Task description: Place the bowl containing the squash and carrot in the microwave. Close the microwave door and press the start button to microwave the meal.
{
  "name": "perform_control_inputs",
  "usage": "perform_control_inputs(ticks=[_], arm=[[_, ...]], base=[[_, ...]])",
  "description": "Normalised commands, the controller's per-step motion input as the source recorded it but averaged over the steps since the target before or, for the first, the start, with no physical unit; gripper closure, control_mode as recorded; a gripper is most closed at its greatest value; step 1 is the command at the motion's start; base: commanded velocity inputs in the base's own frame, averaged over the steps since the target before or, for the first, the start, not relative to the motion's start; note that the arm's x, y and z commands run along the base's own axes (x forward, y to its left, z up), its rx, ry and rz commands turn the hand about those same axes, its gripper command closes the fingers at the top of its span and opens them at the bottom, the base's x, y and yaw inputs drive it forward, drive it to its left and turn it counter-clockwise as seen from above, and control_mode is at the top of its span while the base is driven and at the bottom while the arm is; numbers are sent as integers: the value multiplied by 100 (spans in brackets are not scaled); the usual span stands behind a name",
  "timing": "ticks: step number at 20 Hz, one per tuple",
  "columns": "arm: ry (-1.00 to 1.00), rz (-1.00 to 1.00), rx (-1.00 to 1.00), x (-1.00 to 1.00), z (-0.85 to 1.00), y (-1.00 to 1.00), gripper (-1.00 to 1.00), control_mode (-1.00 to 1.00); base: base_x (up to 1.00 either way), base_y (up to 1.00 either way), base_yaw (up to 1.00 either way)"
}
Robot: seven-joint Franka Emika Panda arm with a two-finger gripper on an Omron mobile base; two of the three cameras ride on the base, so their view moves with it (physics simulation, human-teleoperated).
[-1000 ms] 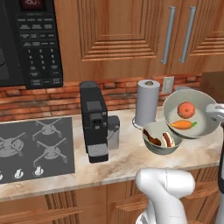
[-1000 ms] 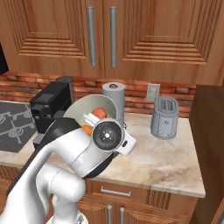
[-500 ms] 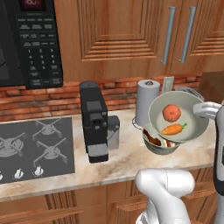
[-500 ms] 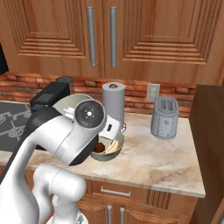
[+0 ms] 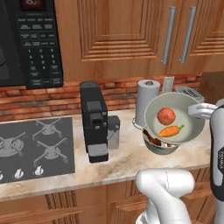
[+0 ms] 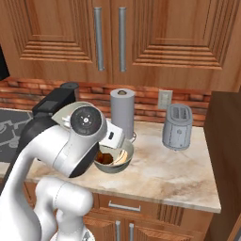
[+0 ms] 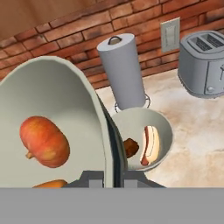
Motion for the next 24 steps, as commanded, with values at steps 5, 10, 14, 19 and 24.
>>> perform_control_inputs(ticks=[5, 10, 14, 19, 24], arm=[[0, 0, 0, 0, 0, 0, 100, 100], [0, 0, 0, 0, 0, 0, 100, 100], [0, 0, 0, 0, 0, 0, 100, 100], [0, 0, 0, 0, 0, 0, 100, 100], [0, 0, 0, 0, 0, 0, 100, 100]], base=[[-48, 0, 15], [-70, 1, 24], [-56, 22, 25], [-13, 62, 23], [2, 89, 22]])
